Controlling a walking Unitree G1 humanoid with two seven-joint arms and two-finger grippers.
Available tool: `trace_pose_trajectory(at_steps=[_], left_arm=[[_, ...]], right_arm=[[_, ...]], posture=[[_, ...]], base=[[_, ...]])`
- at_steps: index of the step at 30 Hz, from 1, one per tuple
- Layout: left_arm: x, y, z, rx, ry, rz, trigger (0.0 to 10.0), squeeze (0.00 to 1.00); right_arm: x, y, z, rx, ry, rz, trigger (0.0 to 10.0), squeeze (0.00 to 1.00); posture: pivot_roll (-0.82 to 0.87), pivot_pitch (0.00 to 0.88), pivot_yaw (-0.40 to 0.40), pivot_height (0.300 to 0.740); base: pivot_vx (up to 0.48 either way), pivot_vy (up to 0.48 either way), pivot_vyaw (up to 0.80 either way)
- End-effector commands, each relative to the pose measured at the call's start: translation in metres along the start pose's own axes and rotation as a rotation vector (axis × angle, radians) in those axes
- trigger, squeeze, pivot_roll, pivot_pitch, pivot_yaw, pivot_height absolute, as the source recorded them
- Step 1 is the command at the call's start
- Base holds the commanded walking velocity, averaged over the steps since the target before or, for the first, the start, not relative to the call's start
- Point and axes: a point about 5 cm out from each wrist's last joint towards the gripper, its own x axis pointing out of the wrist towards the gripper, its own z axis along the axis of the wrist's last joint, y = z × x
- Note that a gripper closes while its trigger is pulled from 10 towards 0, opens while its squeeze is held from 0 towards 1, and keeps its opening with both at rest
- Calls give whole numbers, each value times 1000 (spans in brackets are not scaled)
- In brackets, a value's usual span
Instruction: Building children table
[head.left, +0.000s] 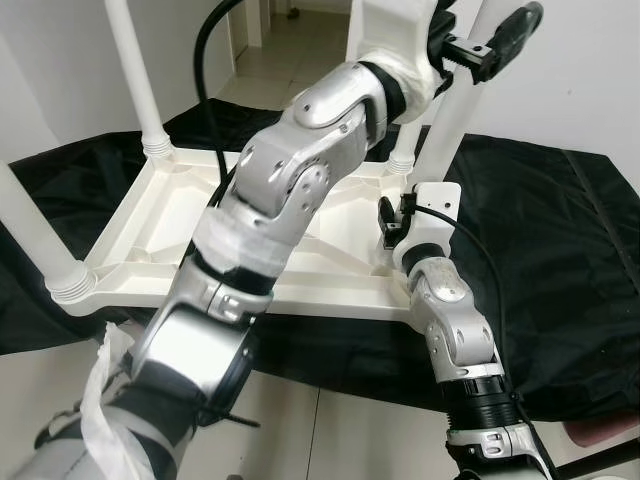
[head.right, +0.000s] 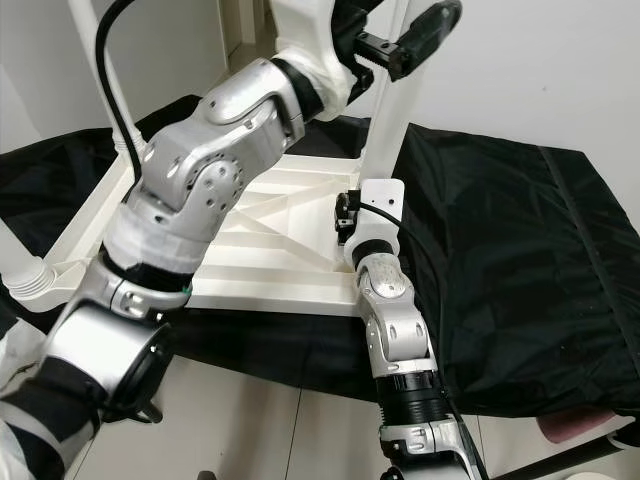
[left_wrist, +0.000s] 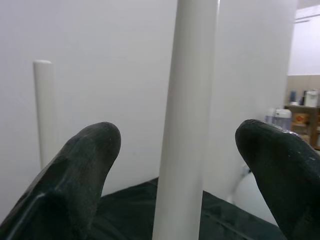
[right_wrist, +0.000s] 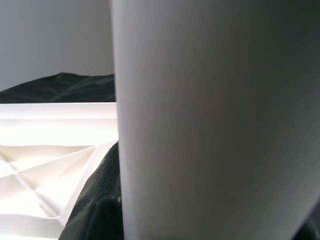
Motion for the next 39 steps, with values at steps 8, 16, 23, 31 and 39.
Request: trace_pose_trajectory(at_steps=[8,16,23,31,39], left_arm=[[-31,16,-21,-49,33,77,10000,0],[-62,23,-56,-30,144,145,10000,0],[-94,27,-85,-10,240,176,10000,0],[-120,23,-106,-37,323,202,10000,0],[-140,4,-129,-37,462,110,10000,0]], right_arm=[[-8,-24,4,-26,-41,-78,10000,0],[-20,-41,-2,-67,-38,-108,10000,0],[-37,-45,-12,-100,-15,-68,10000,0],[-58,-46,-35,-127,64,-34,10000,0],[-66,-44,-71,-158,177,58,10000,0]], posture=[[-64,0,-10,740],[-65,0,-10,740],[-68,0,-8,740],[-66,0,-1,740],[-64,8,4,740]], base=[[0,0,0],[0,0,0],[0,0,0],[0,0,0],[0,0,0]])
